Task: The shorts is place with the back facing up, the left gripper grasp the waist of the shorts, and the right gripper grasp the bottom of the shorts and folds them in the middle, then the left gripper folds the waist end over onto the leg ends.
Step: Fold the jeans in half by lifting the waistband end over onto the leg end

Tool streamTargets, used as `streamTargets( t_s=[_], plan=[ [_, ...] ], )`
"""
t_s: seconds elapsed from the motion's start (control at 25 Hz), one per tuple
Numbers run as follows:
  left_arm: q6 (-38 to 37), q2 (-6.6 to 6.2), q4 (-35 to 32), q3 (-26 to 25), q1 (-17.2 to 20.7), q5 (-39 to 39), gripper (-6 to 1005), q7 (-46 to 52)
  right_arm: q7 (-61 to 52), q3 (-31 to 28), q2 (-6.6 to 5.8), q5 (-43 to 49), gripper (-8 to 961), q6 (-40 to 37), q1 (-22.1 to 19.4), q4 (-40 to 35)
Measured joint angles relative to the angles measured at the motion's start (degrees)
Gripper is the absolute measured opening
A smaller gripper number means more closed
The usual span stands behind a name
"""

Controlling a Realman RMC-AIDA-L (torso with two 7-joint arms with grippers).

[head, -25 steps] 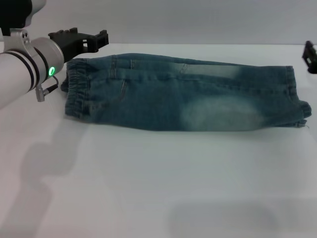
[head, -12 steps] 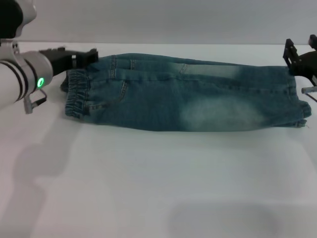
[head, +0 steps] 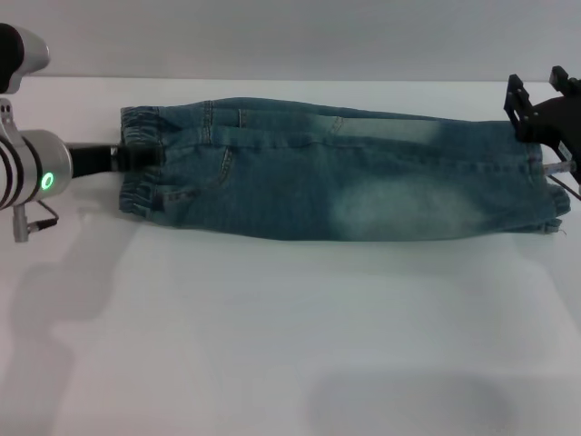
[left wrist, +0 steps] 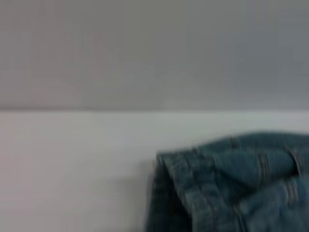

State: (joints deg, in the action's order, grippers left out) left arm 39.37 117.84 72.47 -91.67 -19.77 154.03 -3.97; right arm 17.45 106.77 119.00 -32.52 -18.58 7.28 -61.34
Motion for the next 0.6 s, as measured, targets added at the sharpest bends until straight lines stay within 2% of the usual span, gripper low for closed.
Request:
streamTargets(
  t_s=[0.04, 0.2, 0.24, 0.6],
  plan=[
    [4.0, 0.0, 1.4, -0.3, 0.1, 0.0, 849, 0.0, 0.0, 0.2, 0.0, 0.0, 480, 0.0, 0.0, 0.0],
    [4.0, 0.0, 1.4, -0.3, 0.1, 0.0, 849, 0.0, 0.0, 0.3, 0.04, -0.1, 480, 0.0, 0.0, 0.0],
    [8.3, 0.05, 2.3, -0.5, -0.2, 0.1, 849, 0.2, 0.0, 0.4, 0.05, -0.1, 480, 0.0, 0.0, 0.0],
    [9.9, 0.08, 2.2, -0.7, -0.4, 0.7, 834, 0.4, -0.2, 1.0, 0.09, -0.2, 480, 0.1, 0.0, 0.1]
  ],
)
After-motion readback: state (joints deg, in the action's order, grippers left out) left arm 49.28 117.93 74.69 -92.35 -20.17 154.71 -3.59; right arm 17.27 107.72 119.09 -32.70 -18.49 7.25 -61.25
